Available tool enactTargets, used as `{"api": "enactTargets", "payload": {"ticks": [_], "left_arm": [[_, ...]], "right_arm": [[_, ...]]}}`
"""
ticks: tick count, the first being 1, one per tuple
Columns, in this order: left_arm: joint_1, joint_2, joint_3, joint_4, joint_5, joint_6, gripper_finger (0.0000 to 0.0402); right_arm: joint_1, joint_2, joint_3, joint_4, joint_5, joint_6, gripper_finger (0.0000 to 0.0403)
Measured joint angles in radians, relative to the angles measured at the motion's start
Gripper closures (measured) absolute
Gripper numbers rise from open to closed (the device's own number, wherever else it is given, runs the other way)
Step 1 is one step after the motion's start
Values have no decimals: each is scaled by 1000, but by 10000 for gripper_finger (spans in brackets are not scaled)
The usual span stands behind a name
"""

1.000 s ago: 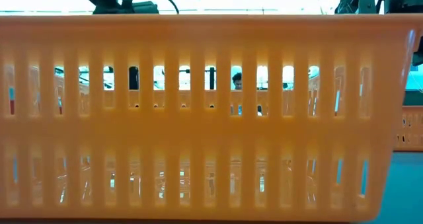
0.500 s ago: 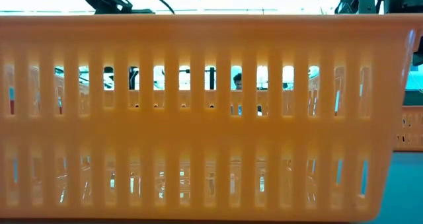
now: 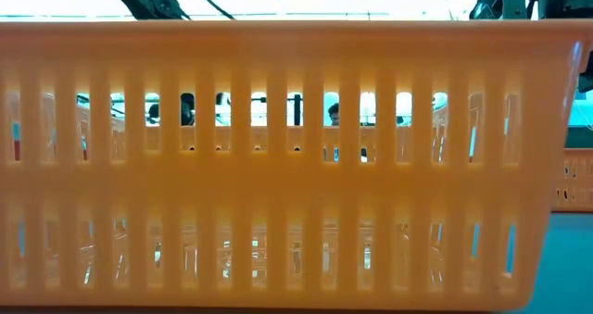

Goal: Stack baskets on shelf by color
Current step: Adjust the black bin on the shelf

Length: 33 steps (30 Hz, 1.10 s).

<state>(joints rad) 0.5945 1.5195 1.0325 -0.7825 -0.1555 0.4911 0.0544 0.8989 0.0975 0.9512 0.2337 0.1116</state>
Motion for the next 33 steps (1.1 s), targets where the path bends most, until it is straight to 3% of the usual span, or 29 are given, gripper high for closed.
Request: {"api": "enactTargets", "payload": {"ticks": [23,33], "left_arm": [[-74,2,0,154,25,11,254],[-66,1,0,89,-14,6,254]], "right_arm": [[0,0,0,0,0,0,358],[0,0,0,0,0,0,358]]}}
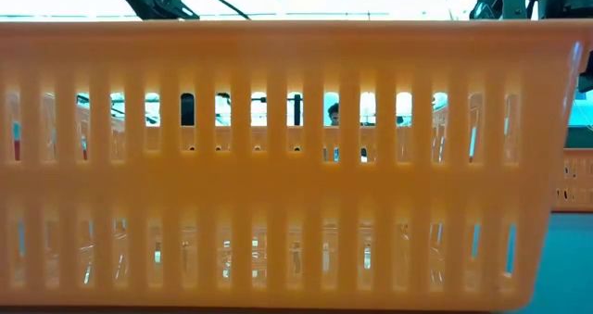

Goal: Stack baskets on shelf by color
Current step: Adjust the black bin on the shelf

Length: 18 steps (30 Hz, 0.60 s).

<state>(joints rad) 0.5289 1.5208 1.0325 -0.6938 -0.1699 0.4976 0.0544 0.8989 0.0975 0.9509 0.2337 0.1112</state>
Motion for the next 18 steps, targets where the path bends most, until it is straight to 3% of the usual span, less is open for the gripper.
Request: {"api": "enactTargets", "payload": {"ticks": [18], "left_arm": [[43,-28,0,-76,-86,-11,254]], "right_arm": [[0,0,0,-1,0,0,358]]}}
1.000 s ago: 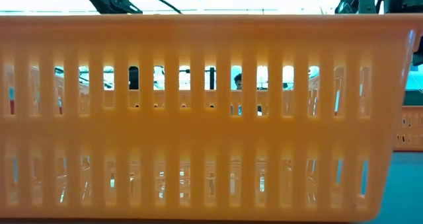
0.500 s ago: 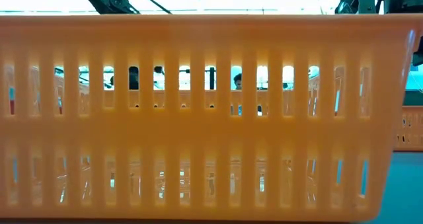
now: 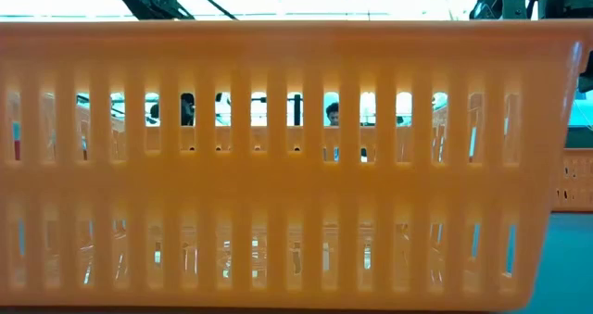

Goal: Stack baskets on shelf by color
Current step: Adjust the black bin on the shelf, then adjust the orange bin on the shelf

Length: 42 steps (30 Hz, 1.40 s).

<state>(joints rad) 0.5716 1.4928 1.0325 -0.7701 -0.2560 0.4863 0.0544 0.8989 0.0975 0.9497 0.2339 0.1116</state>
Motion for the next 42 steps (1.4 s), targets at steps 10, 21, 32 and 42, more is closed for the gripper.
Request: {"api": "enactTargets", "payload": {"ticks": [10,21,32,42], "left_arm": [[-51,-132,0,-38,-38,-42,254],[-8,-291,0,-244,-177,-291,254],[181,-252,-21,-278,-182,-513,254],[284,-124,-27,-273,-120,-548,254]], "right_arm": [[0,0,0,-1,0,6,358],[0,0,0,1,0,8,358],[0,0,0,2,0,16,358],[0,0,0,2,0,8,358]]}}
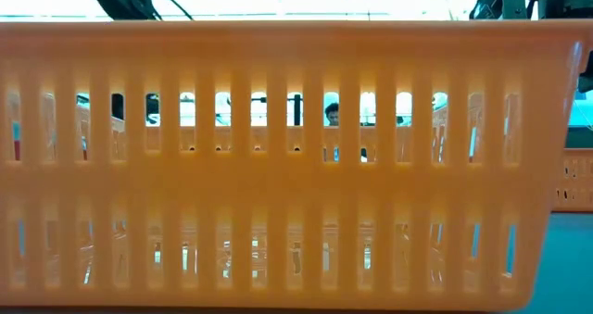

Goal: Stack baskets on shelf by color
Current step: Adjust the orange bin on the shelf, then stack the right orange bin on top of the other orange bin on the shelf

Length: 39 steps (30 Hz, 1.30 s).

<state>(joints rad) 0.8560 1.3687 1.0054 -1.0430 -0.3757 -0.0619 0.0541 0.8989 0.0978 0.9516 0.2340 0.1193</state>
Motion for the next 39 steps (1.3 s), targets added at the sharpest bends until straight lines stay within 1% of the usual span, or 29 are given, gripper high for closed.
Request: {"api": "enactTargets", "payload": {"ticks": [3,7,12,17,20,24,27,31,36,39], "left_arm": [[0,31,0,8,59,2,254],[-10,55,0,56,85,6,254],[-18,54,0,148,96,27,254],[-2,53,0,246,96,41,254],[11,53,0,269,97,62,254],[32,53,0,238,95,87,254],[45,52,0,196,74,103,254],[47,51,24,87,49,117,254],[-11,44,104,-93,47,103,254],[-84,12,161,-159,39,80,254]], "right_arm": [[0,0,0,0,0,0,358],[0,0,0,0,0,0,358],[0,0,0,0,0,0,358],[0,0,0,0,0,0,358],[0,0,0,-2,0,1,358],[0,0,0,-4,0,0,358],[0,0,0,-4,0,0,358],[0,0,0,-4,0,0,358],[0,0,0,1,0,0,358],[0,0,0,1,0,9,358]]}}
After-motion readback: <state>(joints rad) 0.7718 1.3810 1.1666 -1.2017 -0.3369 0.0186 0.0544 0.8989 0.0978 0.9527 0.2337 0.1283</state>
